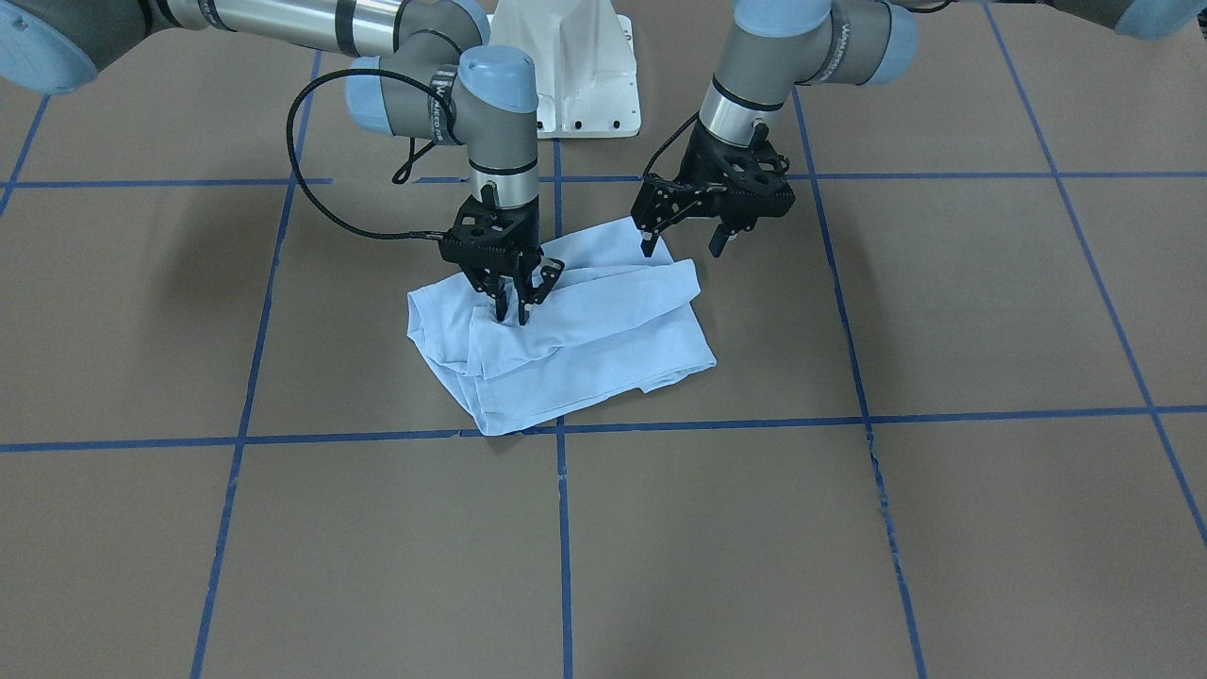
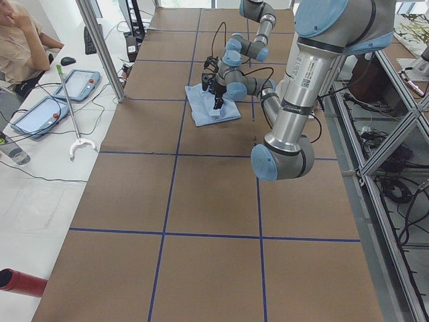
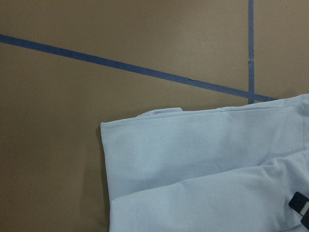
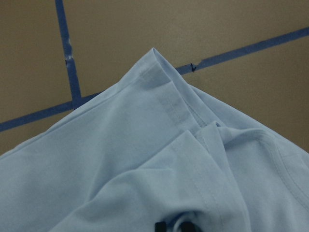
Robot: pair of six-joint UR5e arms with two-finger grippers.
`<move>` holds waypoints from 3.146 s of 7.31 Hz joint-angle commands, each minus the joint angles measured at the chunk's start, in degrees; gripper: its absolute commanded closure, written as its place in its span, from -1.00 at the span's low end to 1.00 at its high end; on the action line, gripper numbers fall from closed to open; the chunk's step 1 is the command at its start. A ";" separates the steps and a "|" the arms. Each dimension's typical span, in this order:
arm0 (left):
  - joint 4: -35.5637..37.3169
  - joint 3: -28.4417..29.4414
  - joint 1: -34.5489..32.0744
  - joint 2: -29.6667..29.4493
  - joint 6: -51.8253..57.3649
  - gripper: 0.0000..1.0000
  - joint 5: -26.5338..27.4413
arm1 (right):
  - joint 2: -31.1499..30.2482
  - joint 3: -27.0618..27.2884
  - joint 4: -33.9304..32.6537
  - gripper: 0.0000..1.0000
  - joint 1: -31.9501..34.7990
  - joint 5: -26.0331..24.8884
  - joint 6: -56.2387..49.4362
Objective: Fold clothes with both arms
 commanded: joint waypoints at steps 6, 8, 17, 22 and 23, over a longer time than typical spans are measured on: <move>0.09 -0.21 0.09 -0.03 -0.30 -1.00 0.00 | 11.35 -15.11 0.36 -0.98 8.16 0.17 -12.79; 0.09 0.92 0.70 -0.11 -0.57 -1.00 0.09 | 14.34 -14.68 -0.08 -1.00 9.91 6.28 -14.82; -12.92 13.15 1.05 -3.19 -16.13 0.16 0.00 | 13.82 -13.01 -0.08 -1.00 13.88 15.29 -15.44; -12.57 15.42 -3.41 -3.19 -15.77 1.00 0.09 | 13.47 -12.92 -0.08 -1.00 13.88 15.29 -15.44; -12.65 18.48 -4.21 -3.45 -15.43 1.00 0.09 | 13.38 -12.84 -0.08 -1.00 13.88 15.29 -15.44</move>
